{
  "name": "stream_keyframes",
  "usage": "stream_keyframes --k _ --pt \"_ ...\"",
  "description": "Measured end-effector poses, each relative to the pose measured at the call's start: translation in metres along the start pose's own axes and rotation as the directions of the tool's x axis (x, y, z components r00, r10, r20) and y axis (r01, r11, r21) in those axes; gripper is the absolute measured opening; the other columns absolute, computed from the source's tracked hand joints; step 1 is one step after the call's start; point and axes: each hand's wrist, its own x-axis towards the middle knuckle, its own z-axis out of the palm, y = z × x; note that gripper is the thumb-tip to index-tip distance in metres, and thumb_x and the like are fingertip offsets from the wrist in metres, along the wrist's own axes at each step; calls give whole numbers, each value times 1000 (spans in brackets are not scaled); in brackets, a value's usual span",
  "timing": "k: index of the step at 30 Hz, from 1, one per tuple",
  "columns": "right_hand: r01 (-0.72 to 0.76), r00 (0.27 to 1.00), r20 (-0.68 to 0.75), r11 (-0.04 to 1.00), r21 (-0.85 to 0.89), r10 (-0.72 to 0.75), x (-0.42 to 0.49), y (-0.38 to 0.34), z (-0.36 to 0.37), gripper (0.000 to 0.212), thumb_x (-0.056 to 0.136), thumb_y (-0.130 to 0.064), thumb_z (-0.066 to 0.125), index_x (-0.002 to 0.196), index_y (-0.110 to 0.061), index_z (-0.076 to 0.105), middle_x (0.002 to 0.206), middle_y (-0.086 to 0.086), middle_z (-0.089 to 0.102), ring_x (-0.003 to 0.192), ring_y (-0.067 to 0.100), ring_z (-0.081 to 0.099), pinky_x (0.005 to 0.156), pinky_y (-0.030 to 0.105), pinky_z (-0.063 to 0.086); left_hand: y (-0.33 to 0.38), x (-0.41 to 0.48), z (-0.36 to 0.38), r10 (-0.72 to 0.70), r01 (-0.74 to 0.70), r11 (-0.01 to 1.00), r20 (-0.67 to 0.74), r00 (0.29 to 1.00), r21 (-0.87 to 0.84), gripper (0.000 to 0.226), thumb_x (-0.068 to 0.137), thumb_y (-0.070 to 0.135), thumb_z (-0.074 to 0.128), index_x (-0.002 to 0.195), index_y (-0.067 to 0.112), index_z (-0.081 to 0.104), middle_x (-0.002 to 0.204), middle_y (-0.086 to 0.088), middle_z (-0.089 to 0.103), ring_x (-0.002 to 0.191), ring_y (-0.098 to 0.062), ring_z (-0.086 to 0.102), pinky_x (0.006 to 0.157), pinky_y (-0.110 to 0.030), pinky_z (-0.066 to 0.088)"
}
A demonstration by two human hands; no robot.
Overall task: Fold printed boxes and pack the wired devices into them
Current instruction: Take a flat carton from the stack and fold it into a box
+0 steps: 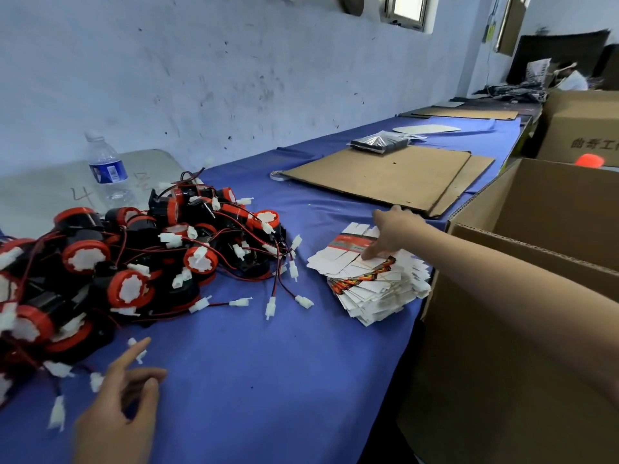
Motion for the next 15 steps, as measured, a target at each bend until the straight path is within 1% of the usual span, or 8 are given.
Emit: stream_keyframes --k 3,4,5,7,10,12,13,15 --pt "49 978 -206 997 59 -36 1 -4 -5 87 74 -34 80 142 -30 27 131 15 43 119 35 42 79 42 41 0 -1 2 24 -24 1000 11 1000 1 62 93 -2 55 114 56 48 94 10 68 89 -15 61 98 -36 45" --pt "75 953 -299 990 120 -36 2 -3 -9 80 80 -22 75 143 -32 26 128 15 46 116 34 44 76 40 40 0 -1 2 31 -31 999 5 1000 8 59 93 -1 55 115 52 48 93 11 68 88 -9 61 99 -34 45" --pt "104 924 -381 977 188 -25 3 0 -13 73 84 -13 67 142 -33 29 125 15 49 112 34 47 75 39 41 0 0 2 38 -38 999 -3 999 15 59 93 -1 55 114 53 47 92 12 68 87 -2 60 99 -22 44" --pt "155 873 -486 922 356 41 2 6 -24 60 87 -4 54 139 -29 37 118 17 54 104 36 53 78 42 46 0 0 2 40 -40 999 -8 999 28 63 93 1 55 109 61 42 92 13 67 84 14 57 82 3 36" --pt "276 739 -644 783 557 198 -9 14 -44 41 90 -7 53 128 -20 51 103 16 63 89 33 60 74 40 48 -2 1 0 19 -19 1000 -3 1000 5 68 94 4 54 104 70 41 93 9 68 84 16 56 79 2 39" --pt "421 657 -693 617 664 297 -25 7 -59 32 88 -8 57 118 -19 57 93 8 62 80 22 58 67 31 46 1 -1 1 31 -31 999 -1 1000 17 65 94 5 55 108 66 41 94 9 69 86 13 57 89 -14 46" --pt "499 659 -680 489 715 321 -35 1 -65 28 87 -7 59 112 -20 59 87 3 60 76 15 58 63 26 46 3 -2 2 31 -31 999 -9 999 10 62 94 7 56 109 66 41 94 11 69 87 11 58 94 -25 47" --pt "591 743 -621 192 784 249 -59 -24 -66 25 85 -3 64 102 -22 60 82 -5 57 68 -2 60 56 17 49 8 -3 0 31 -31 998 2 1000 -63 55 91 24 59 112 71 39 99 16 68 93 7 59 97 -37 46"
